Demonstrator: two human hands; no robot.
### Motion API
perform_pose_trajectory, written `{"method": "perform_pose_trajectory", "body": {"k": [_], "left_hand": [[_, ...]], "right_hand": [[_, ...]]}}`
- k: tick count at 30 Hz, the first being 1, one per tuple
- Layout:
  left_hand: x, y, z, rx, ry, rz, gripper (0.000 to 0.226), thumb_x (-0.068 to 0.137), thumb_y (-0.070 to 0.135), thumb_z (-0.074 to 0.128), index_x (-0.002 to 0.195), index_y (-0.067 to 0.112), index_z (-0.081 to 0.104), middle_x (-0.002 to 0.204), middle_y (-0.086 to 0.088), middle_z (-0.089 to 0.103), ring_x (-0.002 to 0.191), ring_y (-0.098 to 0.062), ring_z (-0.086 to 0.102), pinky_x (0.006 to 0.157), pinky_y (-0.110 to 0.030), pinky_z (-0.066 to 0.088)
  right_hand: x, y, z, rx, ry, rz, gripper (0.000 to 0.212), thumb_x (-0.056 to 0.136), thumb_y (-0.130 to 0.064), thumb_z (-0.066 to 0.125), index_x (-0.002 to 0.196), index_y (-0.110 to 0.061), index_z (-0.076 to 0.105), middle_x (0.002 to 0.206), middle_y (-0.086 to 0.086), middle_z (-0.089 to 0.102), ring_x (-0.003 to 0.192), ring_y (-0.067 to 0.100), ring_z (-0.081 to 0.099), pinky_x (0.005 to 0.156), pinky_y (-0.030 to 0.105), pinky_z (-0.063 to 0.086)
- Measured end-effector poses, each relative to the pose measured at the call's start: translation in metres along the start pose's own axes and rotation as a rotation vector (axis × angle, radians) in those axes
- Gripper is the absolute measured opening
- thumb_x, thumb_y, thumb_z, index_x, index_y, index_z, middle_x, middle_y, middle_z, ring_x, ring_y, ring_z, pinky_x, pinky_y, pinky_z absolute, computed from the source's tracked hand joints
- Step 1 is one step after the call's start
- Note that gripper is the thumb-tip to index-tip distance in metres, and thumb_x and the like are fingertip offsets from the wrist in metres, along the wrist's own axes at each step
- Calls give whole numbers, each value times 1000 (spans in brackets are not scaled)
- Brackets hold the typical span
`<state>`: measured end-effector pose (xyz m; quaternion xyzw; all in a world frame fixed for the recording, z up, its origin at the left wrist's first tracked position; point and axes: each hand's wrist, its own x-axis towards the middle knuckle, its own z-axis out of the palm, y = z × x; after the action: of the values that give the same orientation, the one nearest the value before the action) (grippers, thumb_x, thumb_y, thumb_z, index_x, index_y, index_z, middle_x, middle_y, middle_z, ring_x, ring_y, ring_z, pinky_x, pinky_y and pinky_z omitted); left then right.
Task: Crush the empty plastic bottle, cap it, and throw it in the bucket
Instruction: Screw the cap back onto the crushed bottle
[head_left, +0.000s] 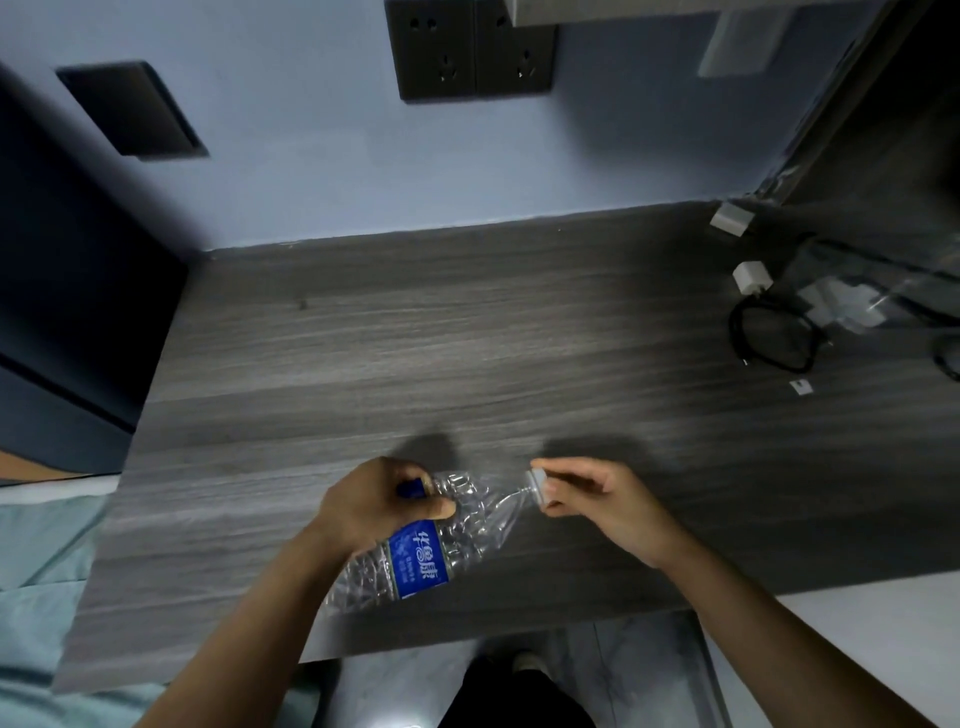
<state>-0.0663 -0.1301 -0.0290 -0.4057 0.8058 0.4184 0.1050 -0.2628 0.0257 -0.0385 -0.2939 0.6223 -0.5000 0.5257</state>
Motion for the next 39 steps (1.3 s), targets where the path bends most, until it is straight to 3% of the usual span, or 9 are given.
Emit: {"method": "perform_pose_trajectory", "body": {"k": [4, 7, 15, 19, 26, 29, 32, 35, 39], "left_hand": [[-2, 0, 2, 57, 29, -6, 37, 71, 55, 66, 77, 18, 66, 76, -7, 71, 75, -21, 66, 79, -40, 52], [-3, 0, 5, 77, 51, -14, 34, 71, 56, 65, 74, 22, 65, 70, 2, 68, 71, -16, 63, 76, -36, 50], [-3, 0, 7, 143, 101, -1, 30, 72, 58, 63, 65, 29, 59, 62, 8, 60, 66, -12, 59, 71, -32, 48], [-3, -1, 9, 105, 82, -16, 30, 73, 59, 62, 62, 32, 56, 59, 10, 58, 64, -10, 58, 71, -32, 48], [-2, 2, 1, -20, 24, -24, 24, 75, 50, 66, 65, 29, 61, 63, 5, 62, 66, -15, 61, 79, -41, 51], [1, 3, 3, 12, 36, -28, 26, 73, 52, 66, 64, 29, 60, 61, 7, 61, 64, -14, 60, 77, -39, 51], [0, 1, 10, 58, 90, -46, 32, 72, 58, 64, 66, 27, 60, 61, 8, 61, 64, -12, 60, 71, -33, 49], [-3, 0, 13, 97, 134, -38, 31, 71, 62, 62, 60, 34, 55, 58, 10, 58, 61, -8, 57, 64, -29, 45], [-10, 4, 14, 22, 111, -43, 25, 71, 58, 64, 60, 38, 55, 63, 11, 62, 66, -13, 62, 75, -37, 53]], "right_hand": [[5, 5, 5, -111, 13, 49, 16, 88, -5, 50, 101, -4, 59, 68, 3, 60, 48, -2, 60, 53, 10, 50], [8, 11, 11, -257, -12, 106, 14, 92, -17, 45, 88, -9, 56, 63, 0, 55, 48, -1, 52, 51, 12, 43], [14, 17, 21, -326, 138, 224, 37, 92, -42, 35, 76, -14, 52, 76, 10, 55, 84, 30, 58, 91, 46, 47], [17, 14, 24, -473, 190, 221, 46, 92, -45, 31, 56, -20, 43, 60, 4, 46, 68, 21, 50, 73, 37, 45], [14, 15, 10, -146, 33, 93, 13, 89, -31, 49, 80, -28, 58, 57, -4, 56, 46, 2, 51, 42, 15, 39], [18, 18, 8, -204, 52, 104, 21, 88, -35, 49, 72, -24, 55, 53, -5, 53, 44, 3, 47, 41, 15, 36], [18, 21, 9, -239, 91, 119, 28, 87, -41, 48, 70, -20, 54, 56, 2, 51, 53, 12, 47, 54, 21, 38], [16, 20, 9, -207, 94, 113, 27, 88, -37, 48, 68, -19, 51, 53, 3, 50, 46, 11, 46, 44, 18, 37], [11, 12, 10, -53, 63, 125, 16, 90, -24, 50, 76, -15, 54, 62, 3, 54, 47, 6, 54, 44, 15, 45]]}}
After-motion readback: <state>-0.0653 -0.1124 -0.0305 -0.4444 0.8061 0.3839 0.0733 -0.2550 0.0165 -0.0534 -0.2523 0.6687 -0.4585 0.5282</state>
